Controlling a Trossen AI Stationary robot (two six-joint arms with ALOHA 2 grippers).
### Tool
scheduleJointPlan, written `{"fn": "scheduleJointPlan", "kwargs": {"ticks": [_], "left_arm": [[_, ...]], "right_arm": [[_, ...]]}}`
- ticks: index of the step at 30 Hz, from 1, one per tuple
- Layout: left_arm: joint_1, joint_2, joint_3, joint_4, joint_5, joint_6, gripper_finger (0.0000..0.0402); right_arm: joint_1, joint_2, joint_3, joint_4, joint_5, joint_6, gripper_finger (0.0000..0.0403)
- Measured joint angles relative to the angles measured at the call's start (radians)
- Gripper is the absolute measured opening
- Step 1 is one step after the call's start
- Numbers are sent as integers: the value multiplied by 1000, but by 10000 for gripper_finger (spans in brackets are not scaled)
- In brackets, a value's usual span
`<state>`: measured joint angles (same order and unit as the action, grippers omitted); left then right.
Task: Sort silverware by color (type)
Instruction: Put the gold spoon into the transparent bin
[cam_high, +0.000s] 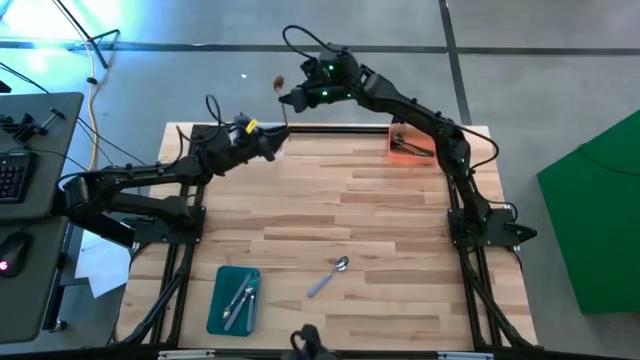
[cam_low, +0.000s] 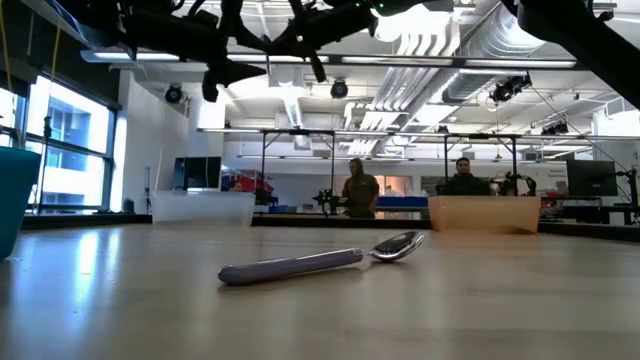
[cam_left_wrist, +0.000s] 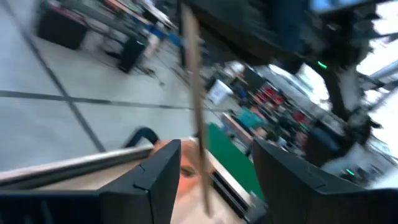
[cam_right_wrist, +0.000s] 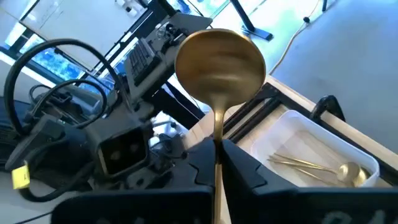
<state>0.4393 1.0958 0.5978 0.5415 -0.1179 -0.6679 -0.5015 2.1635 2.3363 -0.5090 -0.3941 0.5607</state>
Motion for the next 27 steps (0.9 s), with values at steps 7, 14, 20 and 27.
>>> {"fn": "scheduleJointPlan", "kwargs": {"ticks": [7, 14, 20, 27], "left_arm": [[0, -17, 0, -51, -67, 36, 189], [14, -17, 0, -23, -37, 69, 106], [25, -21, 30, -35, -15, 136, 14], [62, -50, 124, -276, -4, 250, 5]], "right_arm": [[19, 0, 0, 23, 0, 11, 0], [35, 0, 0, 64, 1, 14, 0], [37, -1, 1, 79, -2, 3, 0], [38, 0, 0, 47, -16, -16, 50]]}}
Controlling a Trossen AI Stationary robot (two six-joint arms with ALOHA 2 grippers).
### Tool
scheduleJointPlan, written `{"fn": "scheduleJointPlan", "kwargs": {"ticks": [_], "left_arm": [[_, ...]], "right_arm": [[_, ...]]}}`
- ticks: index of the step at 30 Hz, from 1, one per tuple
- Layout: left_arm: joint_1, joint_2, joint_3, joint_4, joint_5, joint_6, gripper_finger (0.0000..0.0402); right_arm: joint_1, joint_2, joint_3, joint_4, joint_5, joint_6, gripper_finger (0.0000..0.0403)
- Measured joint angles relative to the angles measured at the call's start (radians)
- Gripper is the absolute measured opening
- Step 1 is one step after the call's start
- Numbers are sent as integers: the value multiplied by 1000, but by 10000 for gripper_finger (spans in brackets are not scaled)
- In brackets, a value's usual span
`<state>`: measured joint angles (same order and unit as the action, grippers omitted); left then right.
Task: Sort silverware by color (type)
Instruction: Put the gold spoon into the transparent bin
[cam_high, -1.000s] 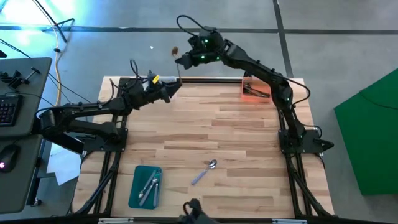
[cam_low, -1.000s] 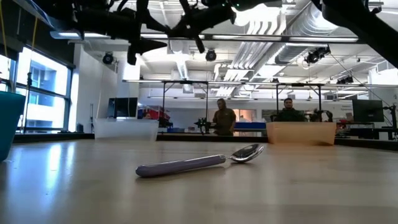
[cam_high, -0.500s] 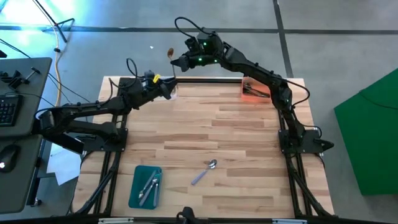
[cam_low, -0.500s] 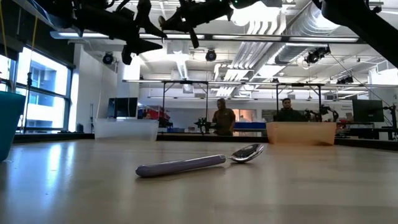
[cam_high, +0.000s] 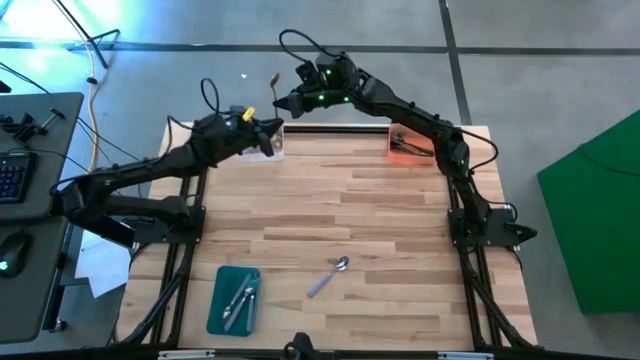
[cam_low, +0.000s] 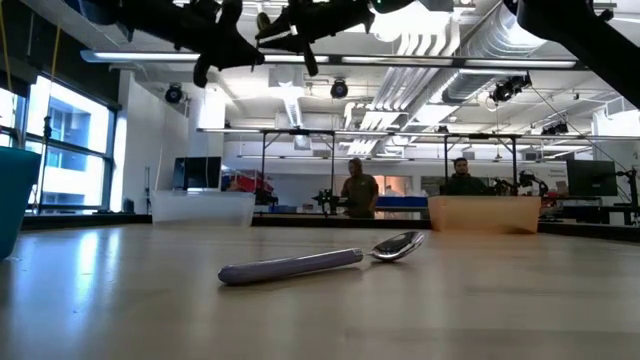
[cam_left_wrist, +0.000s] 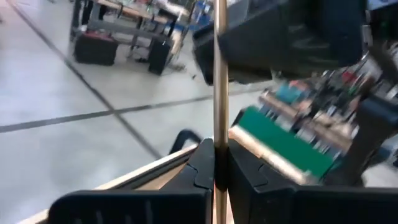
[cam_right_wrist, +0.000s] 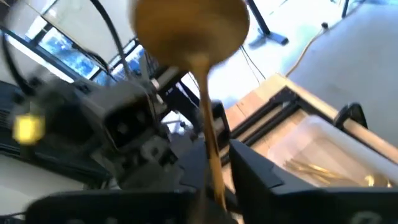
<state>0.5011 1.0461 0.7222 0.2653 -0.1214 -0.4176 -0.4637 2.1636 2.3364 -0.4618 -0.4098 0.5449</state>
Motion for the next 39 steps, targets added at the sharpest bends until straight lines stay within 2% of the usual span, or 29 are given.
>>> {"fn": "scheduleJointPlan", "kwargs": {"ticks": [4, 8, 11, 14, 18, 20, 24, 28, 34, 39], "left_arm": [[28, -36, 73, -258, 16, 93, 5], [67, -66, 174, -615, 15, 230, 5], [110, -61, 232, -877, 3, 348, 5], [171, -34, 245, -1011, -15, 455, 5], [277, 52, 244, -1064, 81, 602, 5], [319, 119, 244, -1083, 112, 679, 4], [381, 264, 248, -1121, 105, 837, 4], [413, 384, 280, -1104, 48, 942, 4], [452, 502, 343, -1081, 41, 980, 7], [464, 566, 367, -1075, 40, 960, 41]], "right_arm": [[-11, -5, -1, -39, -3, -5, 109], [-46, -47, -1, -118, 10, -56, 146], [-77, -103, -1, -224, 45, -145, 143], [-108, -174, -1, -363, 110, -255, 108], [-135, -273, -1, -505, 199, -356, 26], [-138, -322, -1, -531, 241, -388, 8], [-140, -403, 0, -566, 258, -392, 21], [-121, -462, 0, -568, 317, -393, 6], [-87, -490, 0, -597, 333, -409, 6], [-59, -484, -15, -639, 335, -453, 7]]}}
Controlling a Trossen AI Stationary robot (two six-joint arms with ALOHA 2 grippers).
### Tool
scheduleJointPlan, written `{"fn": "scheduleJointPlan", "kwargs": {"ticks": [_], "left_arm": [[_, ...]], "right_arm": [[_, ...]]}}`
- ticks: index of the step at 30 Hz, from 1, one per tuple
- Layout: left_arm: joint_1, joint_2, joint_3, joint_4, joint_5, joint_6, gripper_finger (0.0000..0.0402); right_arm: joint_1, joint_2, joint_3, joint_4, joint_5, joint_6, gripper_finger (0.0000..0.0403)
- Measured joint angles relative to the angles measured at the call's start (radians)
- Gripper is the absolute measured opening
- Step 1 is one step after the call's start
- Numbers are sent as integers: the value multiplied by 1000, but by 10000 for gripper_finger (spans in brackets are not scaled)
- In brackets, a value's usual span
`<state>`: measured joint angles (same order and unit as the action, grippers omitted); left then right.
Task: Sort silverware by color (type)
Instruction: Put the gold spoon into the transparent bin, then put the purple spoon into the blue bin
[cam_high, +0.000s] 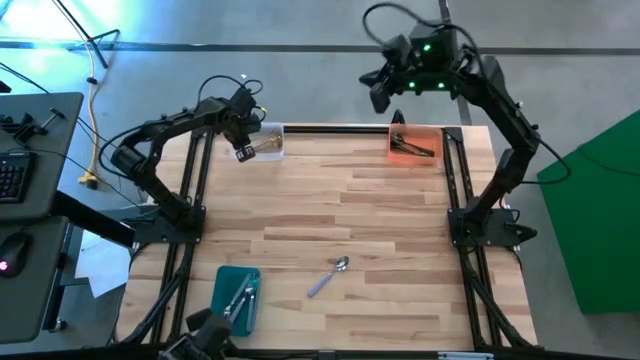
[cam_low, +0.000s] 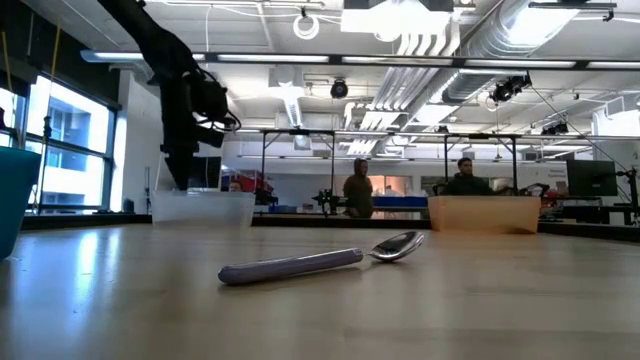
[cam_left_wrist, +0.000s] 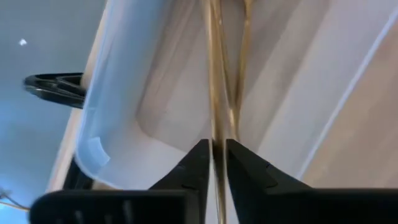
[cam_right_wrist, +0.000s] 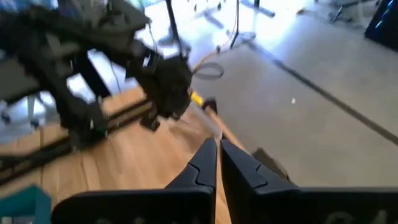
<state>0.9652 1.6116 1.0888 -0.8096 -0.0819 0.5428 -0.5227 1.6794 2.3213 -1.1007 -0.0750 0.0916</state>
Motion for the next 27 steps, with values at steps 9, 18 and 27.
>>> {"fn": "scheduleJointPlan", "kwargs": {"ticks": [9, 18, 27], "left_arm": [[-41, -64, 2, -50, 52, -140, 113], [-401, -355, 2, -90, 104, -584, 95], [-1009, -325, 2, 90, -93, -1263, 27]], "right_arm": [[91, 2, -92, -145, 2, -68, 46], [168, -220, -611, 284, -56, -204, 5], [177, -582, -1301, 833, -114, -20, 1]]}}
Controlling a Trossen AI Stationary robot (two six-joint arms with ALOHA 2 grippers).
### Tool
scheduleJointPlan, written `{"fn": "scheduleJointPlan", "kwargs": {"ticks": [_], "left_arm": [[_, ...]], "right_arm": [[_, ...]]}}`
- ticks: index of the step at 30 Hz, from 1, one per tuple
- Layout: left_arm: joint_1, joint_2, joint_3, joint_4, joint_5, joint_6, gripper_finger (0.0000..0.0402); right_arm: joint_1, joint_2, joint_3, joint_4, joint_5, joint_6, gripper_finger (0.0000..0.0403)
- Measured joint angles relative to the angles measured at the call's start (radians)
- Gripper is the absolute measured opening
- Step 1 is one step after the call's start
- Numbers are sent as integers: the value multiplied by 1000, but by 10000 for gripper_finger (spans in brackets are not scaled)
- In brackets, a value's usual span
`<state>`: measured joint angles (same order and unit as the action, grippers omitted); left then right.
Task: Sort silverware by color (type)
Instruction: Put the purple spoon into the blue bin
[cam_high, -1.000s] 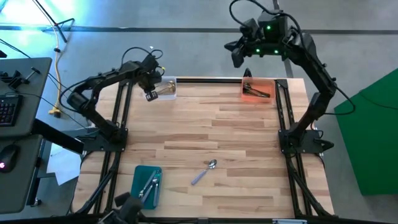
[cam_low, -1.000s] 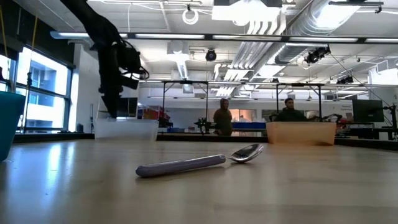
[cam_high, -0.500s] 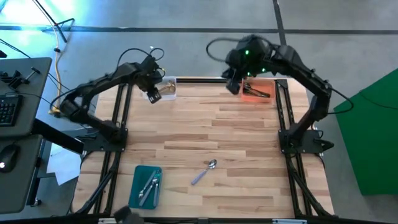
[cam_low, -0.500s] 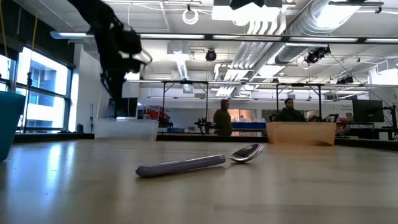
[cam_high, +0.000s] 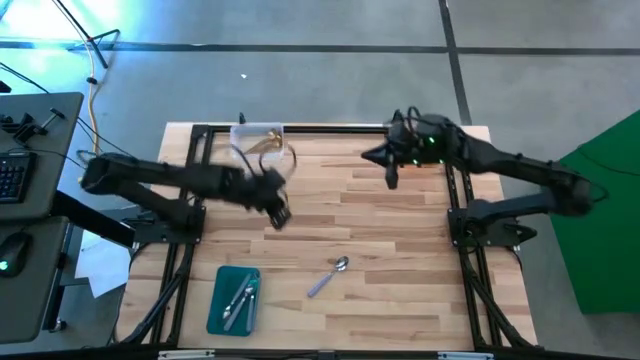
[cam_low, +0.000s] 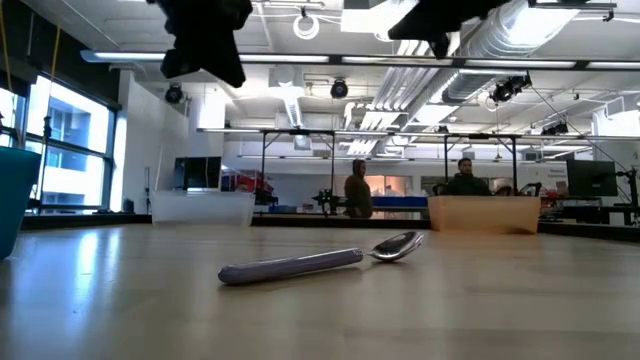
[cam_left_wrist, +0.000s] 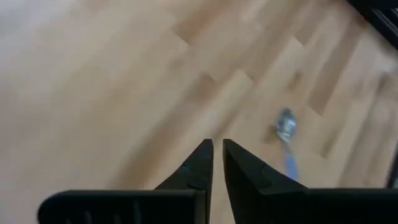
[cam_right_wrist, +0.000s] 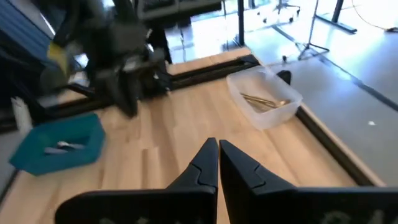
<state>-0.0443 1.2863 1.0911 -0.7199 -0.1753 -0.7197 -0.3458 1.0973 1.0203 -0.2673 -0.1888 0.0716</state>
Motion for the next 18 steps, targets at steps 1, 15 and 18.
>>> {"fn": "scheduleJointPlan", "kwargs": {"ticks": [1, 15, 18], "left_arm": [[-57, 28, 0, 22, -30, -64, 25], [-370, 597, 344, 109, -100, -323, 29], [-362, 673, 403, 116, -80, -353, 52]], "right_arm": [[6, -32, -46, 34, -1, 22, 0], [26, -244, -218, 63, -2, 84, 0], [26, -251, -218, 52, -2, 81, 0]]}}
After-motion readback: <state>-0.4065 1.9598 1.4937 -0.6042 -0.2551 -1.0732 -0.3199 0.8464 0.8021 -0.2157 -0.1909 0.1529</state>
